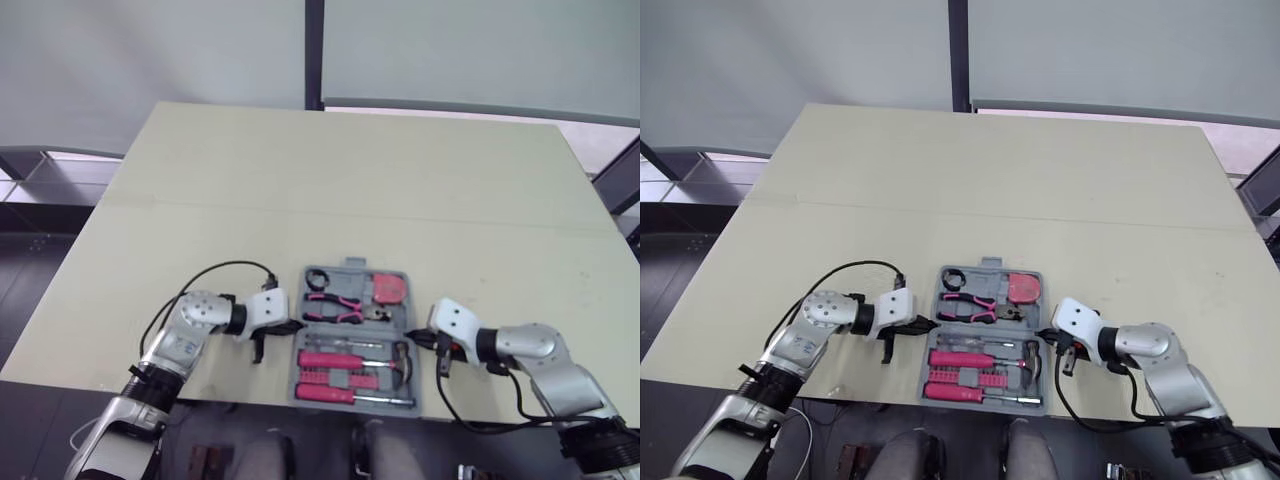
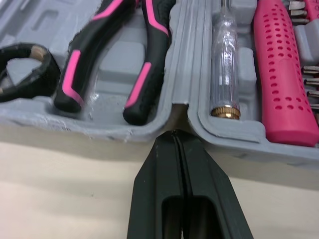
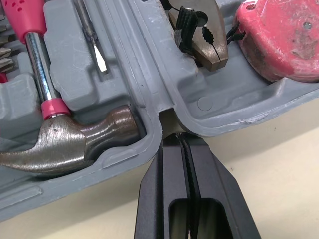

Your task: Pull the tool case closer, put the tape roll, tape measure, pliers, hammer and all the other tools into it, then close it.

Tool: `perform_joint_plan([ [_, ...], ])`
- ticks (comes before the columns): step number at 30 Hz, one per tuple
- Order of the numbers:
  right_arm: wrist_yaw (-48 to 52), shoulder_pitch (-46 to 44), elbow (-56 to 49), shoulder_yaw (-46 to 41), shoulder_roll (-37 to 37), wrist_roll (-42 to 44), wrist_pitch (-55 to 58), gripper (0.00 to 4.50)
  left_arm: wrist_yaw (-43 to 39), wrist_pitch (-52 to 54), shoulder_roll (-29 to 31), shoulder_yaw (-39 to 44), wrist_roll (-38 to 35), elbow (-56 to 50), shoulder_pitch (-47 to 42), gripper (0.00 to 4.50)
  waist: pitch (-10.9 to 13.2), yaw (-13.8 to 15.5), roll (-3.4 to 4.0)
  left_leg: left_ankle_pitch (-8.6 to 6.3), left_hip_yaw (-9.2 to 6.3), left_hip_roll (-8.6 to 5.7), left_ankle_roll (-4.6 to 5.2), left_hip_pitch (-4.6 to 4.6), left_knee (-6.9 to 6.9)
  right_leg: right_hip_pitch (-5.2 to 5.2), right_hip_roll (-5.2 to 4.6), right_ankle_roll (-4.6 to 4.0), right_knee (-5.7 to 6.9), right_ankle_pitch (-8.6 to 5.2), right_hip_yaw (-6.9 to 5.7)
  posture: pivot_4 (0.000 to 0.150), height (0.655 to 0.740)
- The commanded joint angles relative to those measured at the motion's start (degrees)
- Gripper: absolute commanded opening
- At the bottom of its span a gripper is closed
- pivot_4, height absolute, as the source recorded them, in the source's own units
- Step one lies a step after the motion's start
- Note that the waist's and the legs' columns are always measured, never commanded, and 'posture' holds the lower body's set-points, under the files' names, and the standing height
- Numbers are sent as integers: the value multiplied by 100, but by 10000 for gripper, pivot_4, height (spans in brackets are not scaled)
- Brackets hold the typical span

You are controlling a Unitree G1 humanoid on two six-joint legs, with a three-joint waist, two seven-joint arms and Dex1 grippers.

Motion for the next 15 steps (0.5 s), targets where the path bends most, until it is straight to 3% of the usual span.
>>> perform_joint_plan([
  [1,-29,-69,-227,31,61,135,-28,612,-53,-58,-92,-83,-186,-244,12,376,0,1,0,0,0,0,0,0,0,0,0,0,0,0,0,1500,7400],
  [15,-56,-42,-196,14,44,98,-58,612,-20,-89,-77,-81,-143,-187,20,376,0,1,0,0,0,0,0,0,0,0,0,0,0,0,2,1500,7400],
])
